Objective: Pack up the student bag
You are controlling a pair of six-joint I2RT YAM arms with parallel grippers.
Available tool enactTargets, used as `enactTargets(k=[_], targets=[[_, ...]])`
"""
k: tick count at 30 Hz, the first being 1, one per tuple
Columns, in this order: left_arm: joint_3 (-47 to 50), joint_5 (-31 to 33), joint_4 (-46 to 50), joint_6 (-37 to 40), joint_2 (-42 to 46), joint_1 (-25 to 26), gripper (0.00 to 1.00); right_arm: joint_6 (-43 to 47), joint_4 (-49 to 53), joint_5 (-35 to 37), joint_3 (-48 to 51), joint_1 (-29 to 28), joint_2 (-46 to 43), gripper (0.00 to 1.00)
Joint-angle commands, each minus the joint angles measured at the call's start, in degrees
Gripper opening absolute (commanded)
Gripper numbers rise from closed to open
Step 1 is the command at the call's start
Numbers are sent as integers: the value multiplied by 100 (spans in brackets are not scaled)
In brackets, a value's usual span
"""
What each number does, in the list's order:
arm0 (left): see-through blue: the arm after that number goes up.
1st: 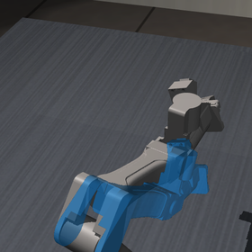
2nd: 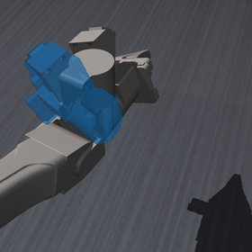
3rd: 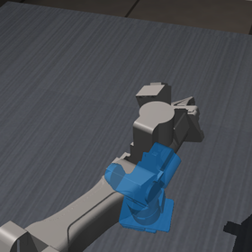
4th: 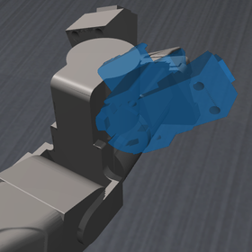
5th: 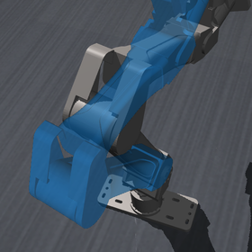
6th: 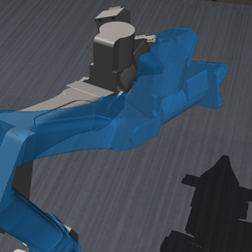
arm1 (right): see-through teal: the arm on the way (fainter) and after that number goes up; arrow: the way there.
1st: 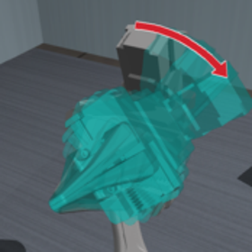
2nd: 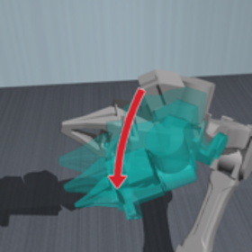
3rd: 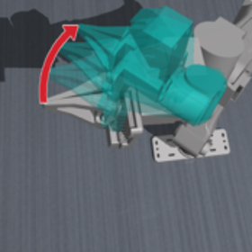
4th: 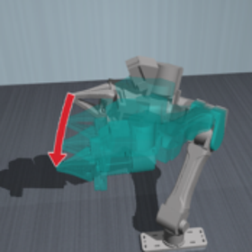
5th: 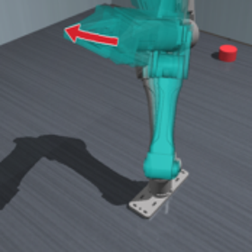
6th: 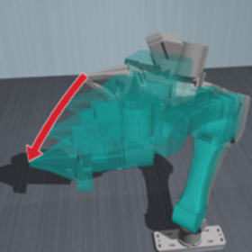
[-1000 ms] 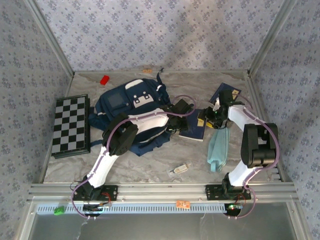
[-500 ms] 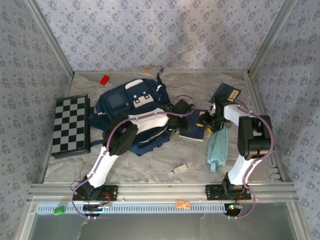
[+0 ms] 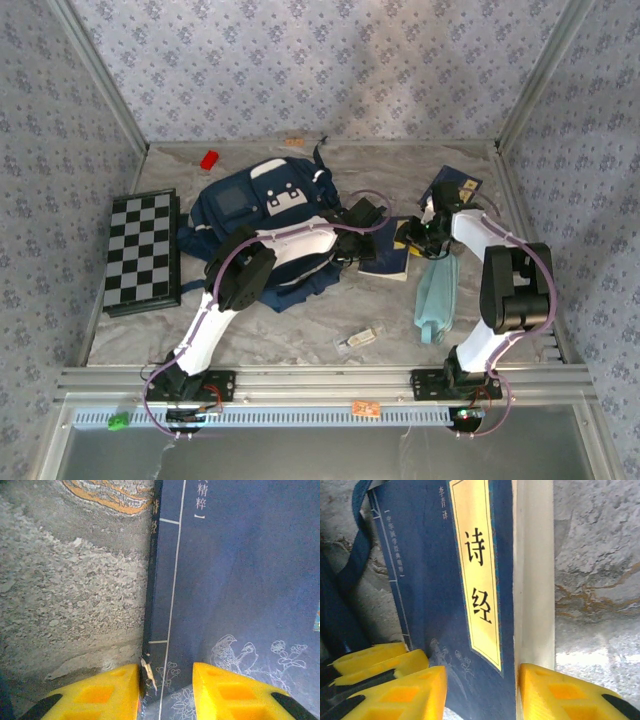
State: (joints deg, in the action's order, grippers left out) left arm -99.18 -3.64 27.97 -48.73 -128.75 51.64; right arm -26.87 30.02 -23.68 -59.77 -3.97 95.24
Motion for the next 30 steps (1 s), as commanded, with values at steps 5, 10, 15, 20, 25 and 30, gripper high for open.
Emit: enactTargets(k=[5, 10, 15, 20, 25, 30], targets=[[-147, -97, 128, -18, -148, 11, 33, 92, -75, -530, 173, 110, -46, 31], [-155, -96, 130, -23, -135, 4, 33, 121, -75, -597, 202, 192, -101, 21], [-192, -106, 136, -22, -98, -11, 33, 106, -126, -708, 188, 249, -197, 8], [-234, -289, 50, -40, 211, -70, 37, 55, -85, -876, 13, 274, -421, 0], [191, -563, -151, -106, 1066, -287, 45, -49, 41, -1090, -299, 266, -780, 0], [1500, -787, -848, -376, 2564, -755, 55, -173, 212, -1464, -704, 180, -1175, 0]])
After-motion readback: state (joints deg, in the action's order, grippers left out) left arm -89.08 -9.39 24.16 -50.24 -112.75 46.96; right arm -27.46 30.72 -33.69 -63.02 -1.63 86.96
